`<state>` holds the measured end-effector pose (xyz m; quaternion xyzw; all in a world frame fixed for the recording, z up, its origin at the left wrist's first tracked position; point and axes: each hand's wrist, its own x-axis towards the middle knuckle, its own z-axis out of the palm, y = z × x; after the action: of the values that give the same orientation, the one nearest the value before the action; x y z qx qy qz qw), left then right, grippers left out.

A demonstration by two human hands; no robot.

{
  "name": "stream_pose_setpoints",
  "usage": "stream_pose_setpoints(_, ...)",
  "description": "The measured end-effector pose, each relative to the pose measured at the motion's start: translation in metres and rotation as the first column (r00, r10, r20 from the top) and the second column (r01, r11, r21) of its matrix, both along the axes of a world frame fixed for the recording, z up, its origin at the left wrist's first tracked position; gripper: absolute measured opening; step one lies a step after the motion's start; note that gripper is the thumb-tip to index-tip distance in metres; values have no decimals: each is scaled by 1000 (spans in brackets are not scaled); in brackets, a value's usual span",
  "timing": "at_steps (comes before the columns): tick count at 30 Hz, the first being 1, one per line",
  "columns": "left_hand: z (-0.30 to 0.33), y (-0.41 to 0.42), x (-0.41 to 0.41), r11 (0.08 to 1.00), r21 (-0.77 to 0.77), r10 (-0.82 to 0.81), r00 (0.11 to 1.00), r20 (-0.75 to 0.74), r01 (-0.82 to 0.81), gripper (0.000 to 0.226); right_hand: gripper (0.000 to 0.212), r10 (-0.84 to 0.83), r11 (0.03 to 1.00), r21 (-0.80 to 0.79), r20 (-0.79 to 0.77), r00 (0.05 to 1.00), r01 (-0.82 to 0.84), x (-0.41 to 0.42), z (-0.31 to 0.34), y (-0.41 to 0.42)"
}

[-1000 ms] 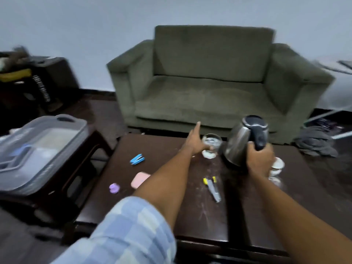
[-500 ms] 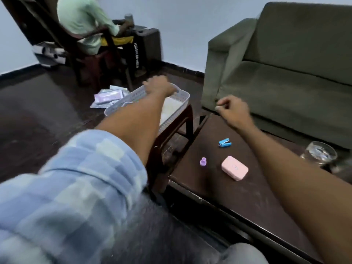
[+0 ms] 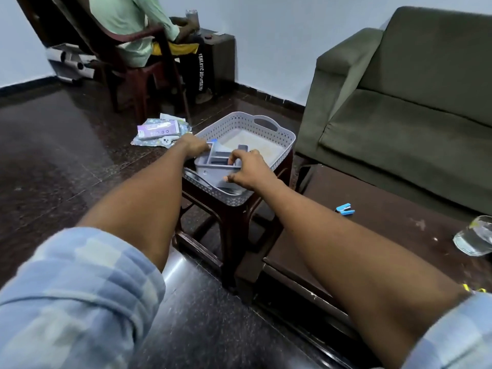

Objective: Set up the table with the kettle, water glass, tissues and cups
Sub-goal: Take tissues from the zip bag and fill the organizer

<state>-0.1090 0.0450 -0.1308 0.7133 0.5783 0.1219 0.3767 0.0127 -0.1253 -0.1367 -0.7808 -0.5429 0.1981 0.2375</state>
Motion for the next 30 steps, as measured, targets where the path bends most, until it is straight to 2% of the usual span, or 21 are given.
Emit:
stream_pose_setpoints(2,1,3,-4,996,-64,72,981,182,-61,30,32,-32,998,53,42,999,30,0,1,1)
stream_pose_setpoints(4,1,9,-7,989,-74,141,958,250,-127,29,25,-51,995,90,66,997,45,2,4,1)
stream_pose_setpoints(6,-2,19,-11,981,77,169,981,99,-177,28,23,-70,989,133,63,996,61,5,10,-2)
stream_pose_setpoints(8,-3,14,-10,973,212,117,987,-111,-91,35,22,-108,975,198,17,994,103,15,20,-11)
stream_pose_setpoints(11,-5,-9,-5,983,144,-51,917,-395,116,56,25,-190,927,324,-33,981,191,49,41,-28)
stream_pose_setpoints(14,-9,-24,13,981,73,-125,870,-477,181,73,26,-253,885,400,-16,967,239,87,58,-51)
stream_pose_setpoints(18,-13,-35,38,999,43,-1,937,-350,17,64,23,-320,833,474,-10,947,287,124,69,-88)
stream_pose_setpoints(21,-4,-42,44,972,211,146,971,-190,-105,46,21,-422,777,506,-25,906,375,155,71,-128)
stream_pose_setpoints(24,31,-56,61,916,352,217,976,-32,-192,44,19,-564,681,492,-119,817,541,191,70,-192)
stream_pose_setpoints(27,81,-80,92,860,465,189,978,88,-208,40,18,-663,622,442,-143,735,647,216,64,-261)
stream_pose_setpoints(30,123,-122,136,814,557,91,983,162,-167,38,19,-731,601,381,-94,676,702,225,49,-325)
